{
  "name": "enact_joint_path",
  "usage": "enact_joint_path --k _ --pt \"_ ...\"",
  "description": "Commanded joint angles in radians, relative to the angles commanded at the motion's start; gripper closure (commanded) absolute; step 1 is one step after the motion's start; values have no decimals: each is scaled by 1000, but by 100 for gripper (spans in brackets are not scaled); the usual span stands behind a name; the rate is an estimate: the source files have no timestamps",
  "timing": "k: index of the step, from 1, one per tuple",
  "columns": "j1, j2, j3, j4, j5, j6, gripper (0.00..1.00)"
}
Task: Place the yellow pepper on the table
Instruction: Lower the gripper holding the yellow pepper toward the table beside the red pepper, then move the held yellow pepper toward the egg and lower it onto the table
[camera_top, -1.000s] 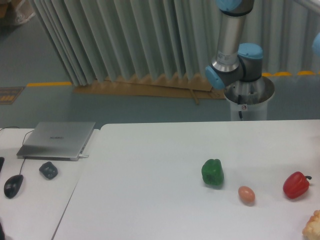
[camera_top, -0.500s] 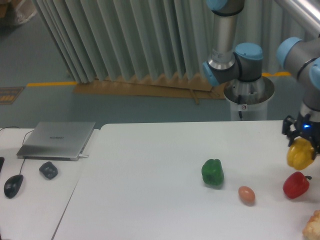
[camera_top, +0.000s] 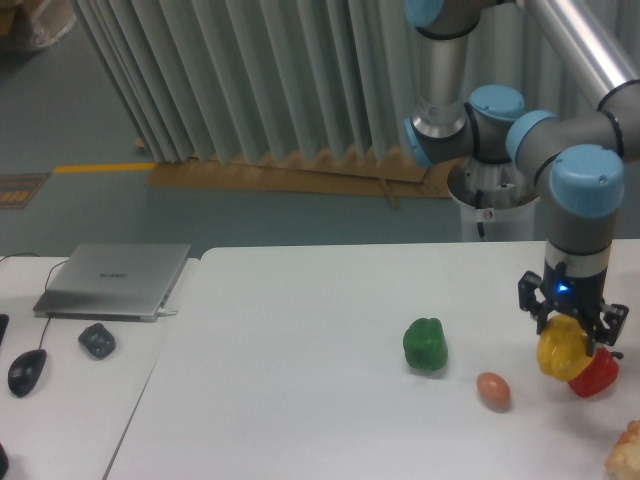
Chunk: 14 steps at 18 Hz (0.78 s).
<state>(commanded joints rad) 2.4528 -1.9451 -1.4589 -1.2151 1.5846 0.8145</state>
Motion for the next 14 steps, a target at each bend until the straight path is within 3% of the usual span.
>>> enact_joint_path --k 2,11,14 --pt "3 -9 9 31 0 3 65" --pt "20 -29 48 35 3 3 65" --pt "23 -34 14 35 35 8 65"
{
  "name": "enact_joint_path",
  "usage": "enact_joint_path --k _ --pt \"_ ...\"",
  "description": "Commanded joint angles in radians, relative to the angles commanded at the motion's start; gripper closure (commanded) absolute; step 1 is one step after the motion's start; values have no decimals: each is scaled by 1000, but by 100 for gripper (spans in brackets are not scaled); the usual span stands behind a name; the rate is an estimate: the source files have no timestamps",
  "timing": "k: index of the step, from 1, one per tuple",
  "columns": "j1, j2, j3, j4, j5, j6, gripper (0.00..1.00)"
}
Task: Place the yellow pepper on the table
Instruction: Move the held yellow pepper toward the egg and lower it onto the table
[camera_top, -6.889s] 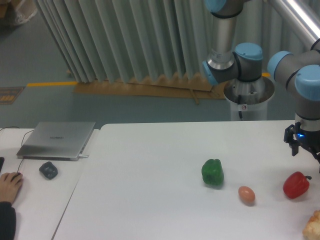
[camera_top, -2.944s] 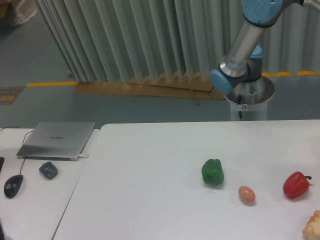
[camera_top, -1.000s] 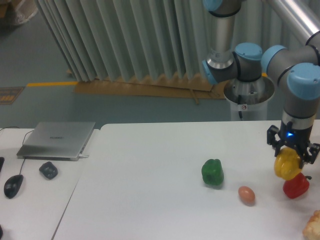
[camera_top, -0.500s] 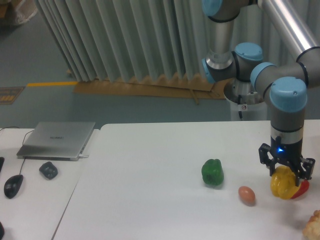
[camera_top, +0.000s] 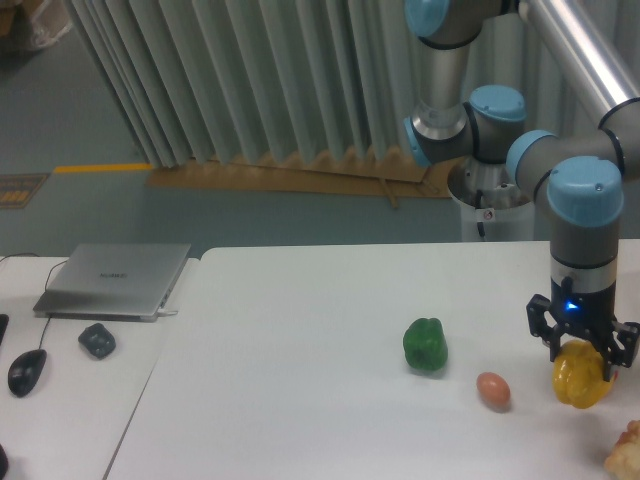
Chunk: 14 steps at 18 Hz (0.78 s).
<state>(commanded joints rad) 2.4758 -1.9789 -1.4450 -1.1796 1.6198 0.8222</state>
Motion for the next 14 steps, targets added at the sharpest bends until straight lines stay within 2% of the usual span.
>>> enact_joint_path --k 3,6,14 --pt "-3 -8 -5 2 5 2 65" --pt "-18 12 -52 0 29 0 64" --pt "-90 32 -97 -5 35 -14 64"
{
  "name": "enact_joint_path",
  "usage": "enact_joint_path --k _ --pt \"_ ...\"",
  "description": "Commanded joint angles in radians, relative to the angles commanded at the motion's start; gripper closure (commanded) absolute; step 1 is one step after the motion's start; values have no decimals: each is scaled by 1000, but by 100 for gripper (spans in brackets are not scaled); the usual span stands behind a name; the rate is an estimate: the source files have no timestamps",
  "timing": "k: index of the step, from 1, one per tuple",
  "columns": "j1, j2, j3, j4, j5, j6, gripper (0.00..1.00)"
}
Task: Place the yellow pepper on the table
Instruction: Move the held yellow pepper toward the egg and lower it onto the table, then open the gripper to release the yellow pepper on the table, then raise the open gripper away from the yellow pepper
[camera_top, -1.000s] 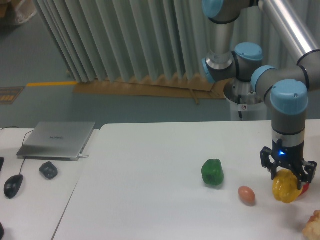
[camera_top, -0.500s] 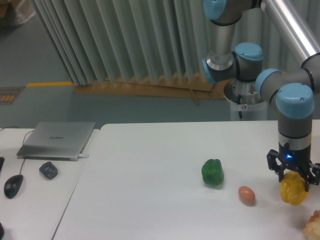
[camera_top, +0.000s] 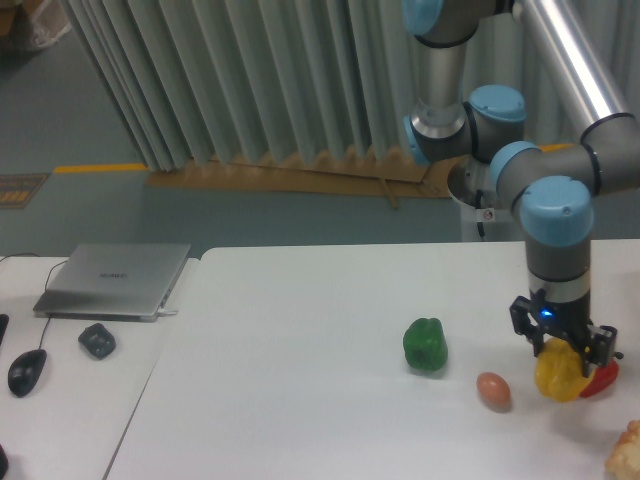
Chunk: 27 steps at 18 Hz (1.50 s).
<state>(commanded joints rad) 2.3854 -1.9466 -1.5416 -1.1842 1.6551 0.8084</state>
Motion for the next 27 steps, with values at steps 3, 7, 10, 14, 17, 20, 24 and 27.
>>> enact_joint_path --k 3,7,10,14,17,20,24,27 --pt "-31 -6 -15 0 23 0 64" --pt "-34 0 -37 2 44 3 56" --pt "-34 -2 -35 3 41 9 0" --pt "-34 -3 -35 5 45 3 0" --pt "-35 -3 -37 5 43 3 0" --pt "-31 15 -23 2 40 11 0" --pt "15 84 7 -33 34 18 0" --pt "17 101 35 -239 45 109 0"
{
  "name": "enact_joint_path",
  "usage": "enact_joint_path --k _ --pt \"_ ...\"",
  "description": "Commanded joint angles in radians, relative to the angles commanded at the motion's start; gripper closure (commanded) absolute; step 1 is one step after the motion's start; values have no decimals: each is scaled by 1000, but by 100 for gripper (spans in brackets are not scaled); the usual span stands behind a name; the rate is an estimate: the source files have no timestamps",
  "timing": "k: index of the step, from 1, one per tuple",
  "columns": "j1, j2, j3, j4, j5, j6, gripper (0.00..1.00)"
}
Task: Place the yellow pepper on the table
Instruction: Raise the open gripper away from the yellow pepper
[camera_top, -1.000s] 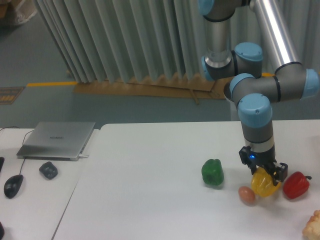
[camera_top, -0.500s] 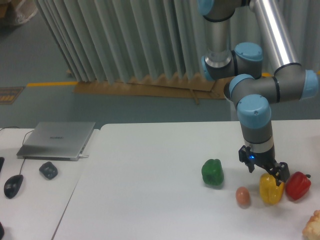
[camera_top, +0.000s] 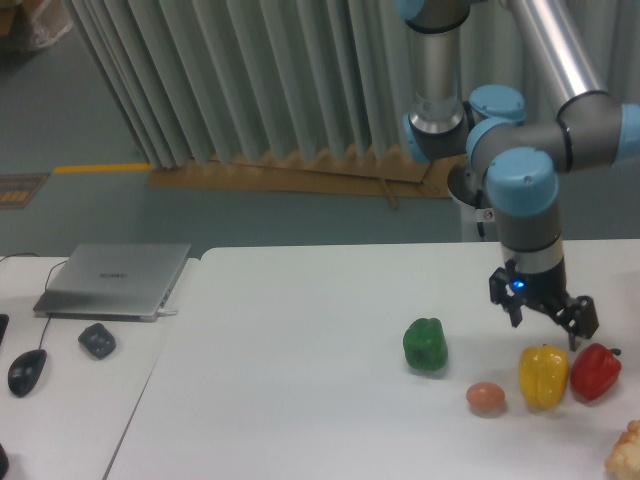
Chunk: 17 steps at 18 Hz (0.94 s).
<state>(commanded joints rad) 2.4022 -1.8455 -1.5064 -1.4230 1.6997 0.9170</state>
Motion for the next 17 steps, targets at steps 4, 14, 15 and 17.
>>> enact_joint_path --k 4,14,15,17 --pt "-17 96 -25 -62 -72 39 0" --pt "-97 196 -115 -94 -176 37 0" --pt "-95 196 -115 -93 -176 37 0" --pt "-94 195 -114 -96 -175 37 0"
